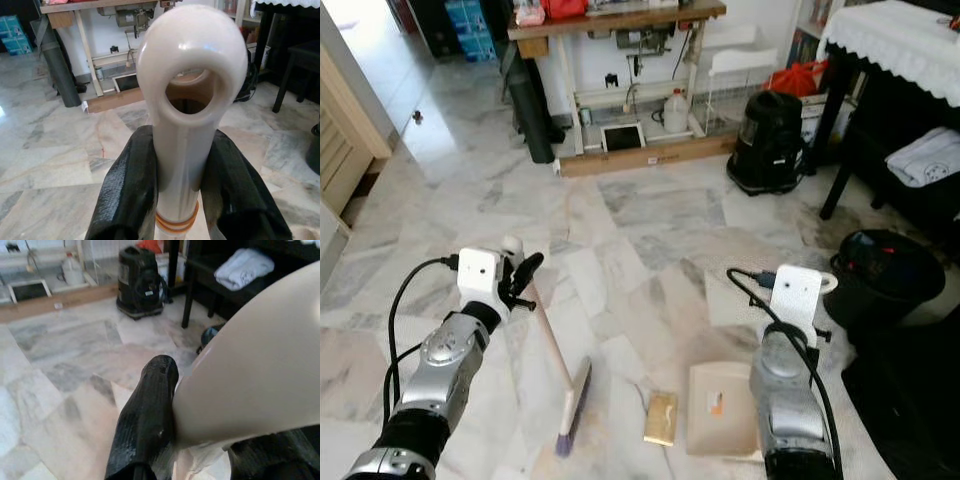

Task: Sweep floor

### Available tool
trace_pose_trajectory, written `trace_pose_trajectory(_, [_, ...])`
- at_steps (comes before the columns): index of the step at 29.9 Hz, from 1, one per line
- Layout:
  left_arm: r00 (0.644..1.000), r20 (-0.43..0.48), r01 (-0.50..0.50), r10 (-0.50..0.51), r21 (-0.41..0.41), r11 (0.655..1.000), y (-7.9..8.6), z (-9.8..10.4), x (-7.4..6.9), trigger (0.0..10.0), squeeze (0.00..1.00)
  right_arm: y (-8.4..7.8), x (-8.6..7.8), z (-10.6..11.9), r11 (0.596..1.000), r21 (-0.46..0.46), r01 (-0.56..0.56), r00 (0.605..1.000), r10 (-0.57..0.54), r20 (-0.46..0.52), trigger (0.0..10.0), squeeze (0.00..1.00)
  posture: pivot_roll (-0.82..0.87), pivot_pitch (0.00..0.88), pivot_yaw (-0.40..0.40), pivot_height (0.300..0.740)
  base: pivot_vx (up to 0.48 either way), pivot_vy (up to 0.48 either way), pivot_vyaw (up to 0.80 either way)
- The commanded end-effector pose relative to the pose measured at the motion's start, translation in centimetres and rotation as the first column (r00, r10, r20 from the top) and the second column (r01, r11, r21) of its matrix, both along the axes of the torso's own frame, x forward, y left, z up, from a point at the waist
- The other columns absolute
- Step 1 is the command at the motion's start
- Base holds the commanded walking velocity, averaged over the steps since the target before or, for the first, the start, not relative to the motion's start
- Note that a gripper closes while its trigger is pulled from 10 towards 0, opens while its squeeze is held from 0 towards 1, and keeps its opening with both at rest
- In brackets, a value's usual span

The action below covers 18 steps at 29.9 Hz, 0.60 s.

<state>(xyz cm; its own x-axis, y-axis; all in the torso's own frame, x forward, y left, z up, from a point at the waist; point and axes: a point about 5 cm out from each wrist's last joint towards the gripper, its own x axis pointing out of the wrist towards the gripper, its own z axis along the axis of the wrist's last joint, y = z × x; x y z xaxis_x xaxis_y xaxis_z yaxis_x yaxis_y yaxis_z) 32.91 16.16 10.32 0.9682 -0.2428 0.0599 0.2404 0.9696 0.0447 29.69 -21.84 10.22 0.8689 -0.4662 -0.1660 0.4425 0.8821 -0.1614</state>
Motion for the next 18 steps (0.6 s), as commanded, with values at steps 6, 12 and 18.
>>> trace_pose_trajectory(6, [0.998,0.057,-0.001,0.001,-0.009,1.000,-0.1,1.1,0.2,10.0,0.00,0.4,0.0,2.1,1.000,0.024,-0.009,0.999,0.008,0.050,10.0,0.00,-0.17,0.000,0.050,0.740,0.000,0.000,0.00])
trace_pose_trajectory(12, [0.998,0.056,0.000,0.000,-0.011,1.000,-0.2,1.1,0.2,10.0,0.00,0.5,-1.1,1.9,0.998,0.060,0.018,1.000,-0.016,-0.022,10.0,0.00,-0.18,0.000,0.044,0.740,0.000,0.000,0.00])
trace_pose_trajectory(18, [0.999,0.054,0.000,0.000,-0.015,1.000,-0.4,1.1,0.3,10.0,0.00,-0.1,-1.6,1.5,0.997,0.064,0.052,0.996,-0.047,-0.077,10.0,0.00,-0.18,0.000,0.040,0.740,0.000,0.000,0.00])
